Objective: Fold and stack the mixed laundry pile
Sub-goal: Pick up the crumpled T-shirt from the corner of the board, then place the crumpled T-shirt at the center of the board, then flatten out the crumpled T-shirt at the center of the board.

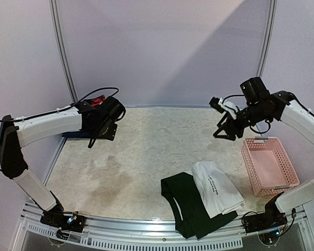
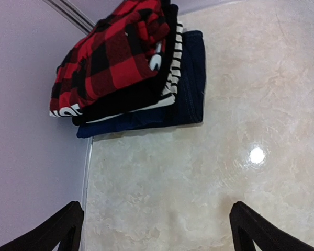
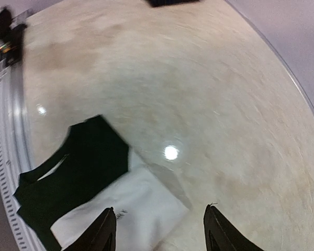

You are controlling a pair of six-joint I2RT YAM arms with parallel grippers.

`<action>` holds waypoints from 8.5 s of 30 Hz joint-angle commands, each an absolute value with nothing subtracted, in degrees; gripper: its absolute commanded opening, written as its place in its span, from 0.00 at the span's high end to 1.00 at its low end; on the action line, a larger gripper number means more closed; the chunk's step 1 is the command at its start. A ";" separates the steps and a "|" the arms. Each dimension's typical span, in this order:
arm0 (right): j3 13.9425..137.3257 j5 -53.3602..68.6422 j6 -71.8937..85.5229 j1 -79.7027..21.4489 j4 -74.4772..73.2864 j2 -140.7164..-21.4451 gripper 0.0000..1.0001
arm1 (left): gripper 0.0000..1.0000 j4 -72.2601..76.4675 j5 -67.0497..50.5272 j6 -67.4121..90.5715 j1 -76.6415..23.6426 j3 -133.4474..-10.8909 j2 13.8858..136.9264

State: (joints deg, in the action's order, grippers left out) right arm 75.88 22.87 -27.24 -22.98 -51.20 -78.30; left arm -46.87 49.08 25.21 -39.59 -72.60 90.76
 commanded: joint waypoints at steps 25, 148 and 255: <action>84.14 11.60 -37.62 -61.90 -42.62 -116.17 0.43 | 0.18 -48.13 31.31 25.93 -40.52 -61.57 61.60; 66.73 31.60 -44.66 -57.45 -72.30 -73.47 0.68 | 0.35 -46.58 8.48 12.88 -41.66 -71.69 89.61; 70.61 8.50 -54.74 -33.86 -47.24 -105.41 0.85 | 0.69 -50.43 4.95 11.12 -31.94 -72.52 85.79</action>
State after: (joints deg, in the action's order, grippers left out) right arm 68.55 9.06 -56.25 -33.95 -47.03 -103.72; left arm -49.25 4.73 11.18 -31.24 -73.34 86.98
